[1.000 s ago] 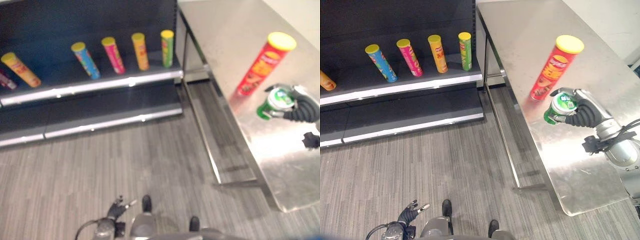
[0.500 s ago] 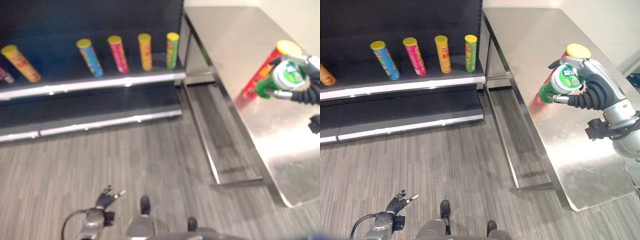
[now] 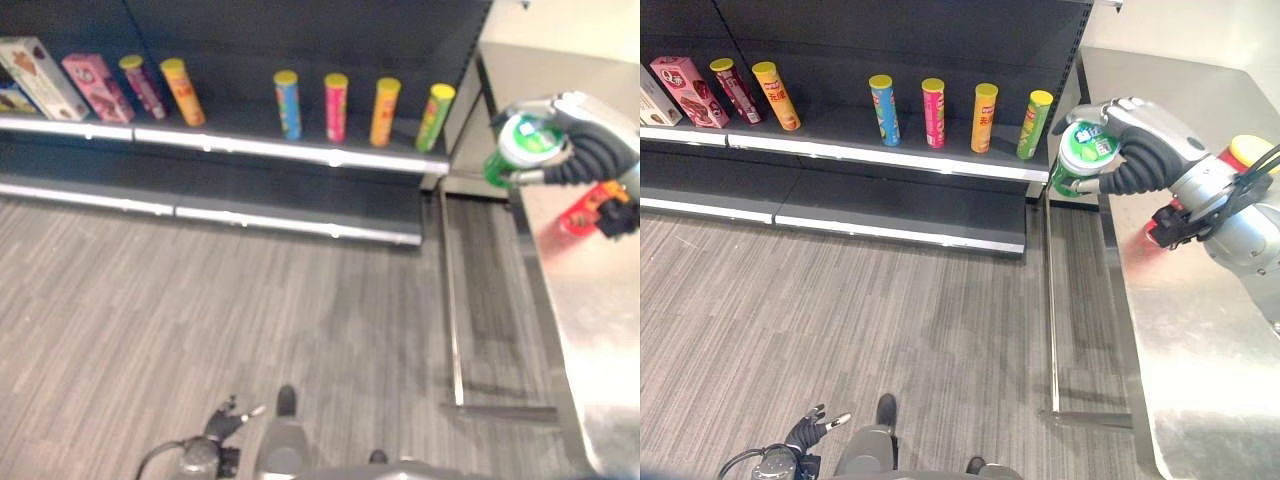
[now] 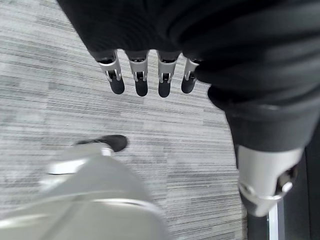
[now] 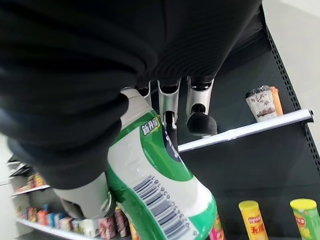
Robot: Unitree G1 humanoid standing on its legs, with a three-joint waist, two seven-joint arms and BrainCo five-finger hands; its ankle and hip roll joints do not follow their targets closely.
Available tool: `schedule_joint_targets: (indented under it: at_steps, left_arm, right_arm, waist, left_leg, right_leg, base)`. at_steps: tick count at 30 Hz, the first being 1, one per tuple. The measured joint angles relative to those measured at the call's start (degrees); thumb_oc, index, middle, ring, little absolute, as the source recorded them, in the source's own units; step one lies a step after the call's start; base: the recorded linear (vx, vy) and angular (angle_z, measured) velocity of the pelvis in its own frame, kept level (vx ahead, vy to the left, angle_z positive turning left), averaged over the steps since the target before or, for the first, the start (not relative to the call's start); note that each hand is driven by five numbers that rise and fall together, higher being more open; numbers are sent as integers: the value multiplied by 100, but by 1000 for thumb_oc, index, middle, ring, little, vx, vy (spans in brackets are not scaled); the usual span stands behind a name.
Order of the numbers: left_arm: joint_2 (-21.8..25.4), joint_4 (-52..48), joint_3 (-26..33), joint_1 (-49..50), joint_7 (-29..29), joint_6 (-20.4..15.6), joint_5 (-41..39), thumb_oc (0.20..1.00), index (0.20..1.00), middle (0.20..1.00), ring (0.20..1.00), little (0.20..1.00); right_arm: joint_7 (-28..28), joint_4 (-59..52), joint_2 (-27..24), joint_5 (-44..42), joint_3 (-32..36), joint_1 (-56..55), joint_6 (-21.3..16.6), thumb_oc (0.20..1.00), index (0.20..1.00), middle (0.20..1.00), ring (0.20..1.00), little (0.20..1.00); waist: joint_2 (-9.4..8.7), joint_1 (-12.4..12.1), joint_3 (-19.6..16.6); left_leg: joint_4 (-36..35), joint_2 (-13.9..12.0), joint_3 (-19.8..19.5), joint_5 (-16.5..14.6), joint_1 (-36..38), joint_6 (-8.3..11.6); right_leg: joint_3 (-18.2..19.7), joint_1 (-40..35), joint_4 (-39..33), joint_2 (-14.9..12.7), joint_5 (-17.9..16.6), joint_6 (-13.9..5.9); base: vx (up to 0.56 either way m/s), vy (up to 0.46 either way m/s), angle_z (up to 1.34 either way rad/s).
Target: Put the goods on the table back onto the shelves and tidy them up.
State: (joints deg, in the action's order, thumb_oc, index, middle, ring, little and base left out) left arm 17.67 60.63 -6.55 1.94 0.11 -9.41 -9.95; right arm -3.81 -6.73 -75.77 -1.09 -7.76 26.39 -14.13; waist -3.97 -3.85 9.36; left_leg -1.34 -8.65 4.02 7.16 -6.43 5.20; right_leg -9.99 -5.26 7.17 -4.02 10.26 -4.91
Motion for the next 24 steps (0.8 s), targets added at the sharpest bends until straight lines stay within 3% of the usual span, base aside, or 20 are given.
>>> schedule_joint_targets:
  at_steps: [3,7,12,17,24]
  left_arm:
    - [117,-73,-62,-175,8,-2,45,1000,1000,1000,1000,1000]
    - [280,-113,-13,-204,51,-2,55,1000,1000,1000,1000,1000]
    - [452,-80,35,-140,105,0,215,1000,1000,1000,1000,1000]
    - [325,-88,29,-18,143,5,215,1000,1000,1000,1000,1000]
    - [67,-95,4,189,139,29,215,1000,1000,1000,1000,1000]
  right_arm:
    - [52,230,271,70,-160,336,22,200,200,200,200,200]
    - [214,413,410,202,-815,1099,108,200,200,200,200,200]
    - [280,561,426,339,-1161,1447,110,200,200,200,200,200]
    - [378,603,446,337,-1179,1504,111,200,200,200,200,200]
    - [369,597,441,319,-697,1099,130,200,200,200,200,200]
  waist:
    - [-132,-109,-56]
    - [-145,-149,-51]
    - [-174,-184,-52]
    - [-155,-126,-58]
    - [-154,-151,-44]
  left_leg:
    - [-94,208,143,-42,37,-60]
    - [-258,383,475,21,58,-161]
    - [-362,370,713,57,213,-181]
    - [-362,160,710,122,268,-82]
    - [96,125,565,128,72,-68]
  right_leg:
    - [284,172,63,-243,-77,-210]
    - [517,348,3,-427,-123,-387]
    - [618,299,-248,-398,-144,-435]
    - [635,98,-608,-163,-231,-463]
    - [430,-62,-555,-106,-139,-380]
  base:
    - [-42,308,-14]
    - [-52,125,-39]
    - [22,-7,-27]
    - [102,-63,-4]
    - [83,-56,16]
